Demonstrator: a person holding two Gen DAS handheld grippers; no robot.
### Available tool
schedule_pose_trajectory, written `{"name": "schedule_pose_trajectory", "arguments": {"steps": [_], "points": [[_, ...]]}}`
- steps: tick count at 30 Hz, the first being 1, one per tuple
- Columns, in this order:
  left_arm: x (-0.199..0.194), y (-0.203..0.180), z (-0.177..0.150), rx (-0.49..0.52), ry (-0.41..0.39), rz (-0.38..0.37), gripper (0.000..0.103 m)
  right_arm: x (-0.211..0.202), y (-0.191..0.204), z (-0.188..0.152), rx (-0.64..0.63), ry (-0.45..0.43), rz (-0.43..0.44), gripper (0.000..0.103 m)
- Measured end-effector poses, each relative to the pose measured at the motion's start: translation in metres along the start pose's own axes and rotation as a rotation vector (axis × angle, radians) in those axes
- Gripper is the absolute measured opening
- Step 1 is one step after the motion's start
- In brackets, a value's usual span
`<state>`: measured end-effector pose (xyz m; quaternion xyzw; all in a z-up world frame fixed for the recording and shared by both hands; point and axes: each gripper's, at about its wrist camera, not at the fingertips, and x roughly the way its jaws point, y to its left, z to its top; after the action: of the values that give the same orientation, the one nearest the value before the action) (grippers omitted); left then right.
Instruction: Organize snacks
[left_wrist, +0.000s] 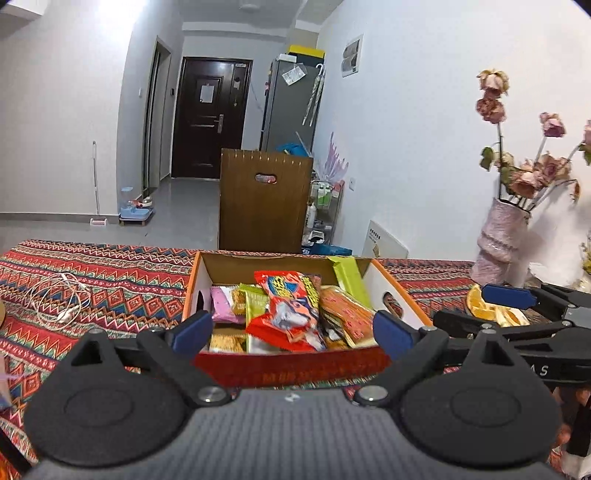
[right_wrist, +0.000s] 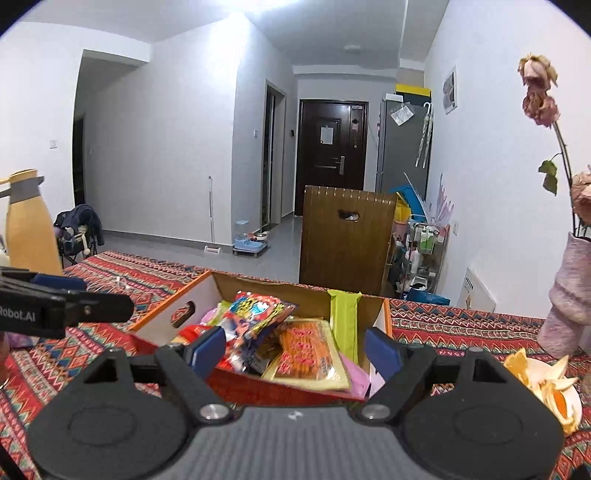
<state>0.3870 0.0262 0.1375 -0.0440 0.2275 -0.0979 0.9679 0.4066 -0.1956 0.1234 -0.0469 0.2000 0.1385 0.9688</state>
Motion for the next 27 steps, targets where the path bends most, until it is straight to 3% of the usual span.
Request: {"name": "schedule_pose_trajectory", "arguments": {"steps": [17,27], "points": [[-0.127,-0.021,-0.086,0.041,-0.076,0.02,0.103,-0.128,0.035,-0.07,-0.008,-0.075,-0.03,0.091],[-0.19,-0.019,-0.155,-0.038,-0.073,0.039,0.103,-0.194,0.058,-0.124,0.0,-0.08,-0.028,0.092]]}}
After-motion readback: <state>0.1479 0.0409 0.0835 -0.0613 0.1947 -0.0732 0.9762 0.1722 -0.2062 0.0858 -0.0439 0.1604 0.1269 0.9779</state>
